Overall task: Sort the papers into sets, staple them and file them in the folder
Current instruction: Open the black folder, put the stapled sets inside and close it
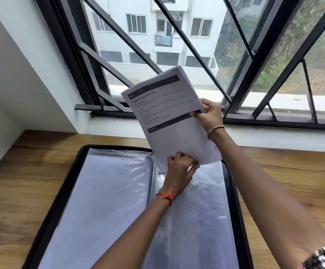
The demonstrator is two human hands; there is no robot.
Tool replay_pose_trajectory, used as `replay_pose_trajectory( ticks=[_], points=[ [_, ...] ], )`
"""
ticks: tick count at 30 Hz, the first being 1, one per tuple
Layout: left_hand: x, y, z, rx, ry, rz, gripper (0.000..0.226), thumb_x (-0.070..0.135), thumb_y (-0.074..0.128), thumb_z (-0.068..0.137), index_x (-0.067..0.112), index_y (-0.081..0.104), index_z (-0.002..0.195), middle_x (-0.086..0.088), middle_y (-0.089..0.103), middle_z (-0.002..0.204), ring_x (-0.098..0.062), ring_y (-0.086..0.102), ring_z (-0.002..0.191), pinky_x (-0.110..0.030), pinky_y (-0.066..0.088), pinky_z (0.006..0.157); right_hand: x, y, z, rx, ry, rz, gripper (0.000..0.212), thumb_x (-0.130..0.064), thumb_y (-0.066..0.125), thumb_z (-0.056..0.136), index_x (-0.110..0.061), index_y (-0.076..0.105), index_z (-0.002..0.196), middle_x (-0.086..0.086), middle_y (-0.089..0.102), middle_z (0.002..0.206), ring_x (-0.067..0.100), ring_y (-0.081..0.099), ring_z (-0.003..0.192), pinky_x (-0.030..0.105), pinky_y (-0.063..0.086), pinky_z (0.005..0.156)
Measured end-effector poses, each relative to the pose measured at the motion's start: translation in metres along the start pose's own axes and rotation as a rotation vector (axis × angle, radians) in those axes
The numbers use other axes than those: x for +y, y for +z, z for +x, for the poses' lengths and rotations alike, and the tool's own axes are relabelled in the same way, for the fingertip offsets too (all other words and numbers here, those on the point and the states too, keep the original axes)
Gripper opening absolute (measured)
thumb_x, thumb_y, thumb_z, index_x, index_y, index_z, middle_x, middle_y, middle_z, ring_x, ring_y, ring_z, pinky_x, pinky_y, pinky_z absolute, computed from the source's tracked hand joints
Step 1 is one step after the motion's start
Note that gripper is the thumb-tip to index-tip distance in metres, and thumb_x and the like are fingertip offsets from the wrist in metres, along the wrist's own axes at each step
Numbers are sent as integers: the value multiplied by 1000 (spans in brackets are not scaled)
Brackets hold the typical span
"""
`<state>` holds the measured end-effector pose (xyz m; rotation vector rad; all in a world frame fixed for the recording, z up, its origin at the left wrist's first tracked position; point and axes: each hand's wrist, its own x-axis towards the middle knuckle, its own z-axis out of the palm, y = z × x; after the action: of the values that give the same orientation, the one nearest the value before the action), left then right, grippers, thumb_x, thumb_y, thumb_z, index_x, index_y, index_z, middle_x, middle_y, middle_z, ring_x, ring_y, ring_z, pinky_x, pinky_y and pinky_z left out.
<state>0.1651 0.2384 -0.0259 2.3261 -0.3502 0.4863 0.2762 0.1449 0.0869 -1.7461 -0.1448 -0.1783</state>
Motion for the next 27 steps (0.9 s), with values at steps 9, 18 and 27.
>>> replay_pose_trajectory(
  ticks=[9, 18, 27],
  points=[
    [24, 10, 0, 8, 22, -65, 10, 21, 64, 79, 13, 67, 74, 3, 68, 77, -9, 42, 85, -35, 25, 75, 8, 4, -2, 36, 56, 56, 36, 17, 61, 73, -5, 65, 101, -1, 66, 77, -7, 61, 56, 13, 51, 60],
    [48, 20, 10, 36, 45, -54, 10, 17, 59, 78, 14, 67, 73, 4, 67, 73, -12, 41, 87, -36, 26, 72, 20, 5, -3, 37, 110, 131, 27, 17, 65, 72, -4, 66, 89, -17, 65, 56, -5, 61, 58, 13, 50, 60],
    [51, 28, 20, 8, -4, -71, 11, 8, 60, 78, 8, 71, 81, -5, 71, 80, -16, 38, 93, -35, 19, 77, 35, -13, -3, -26, 160, 151, 29, 15, 65, 73, -11, 64, 85, -18, 67, 60, -5, 61, 61, 13, 50, 63]
  ],
)
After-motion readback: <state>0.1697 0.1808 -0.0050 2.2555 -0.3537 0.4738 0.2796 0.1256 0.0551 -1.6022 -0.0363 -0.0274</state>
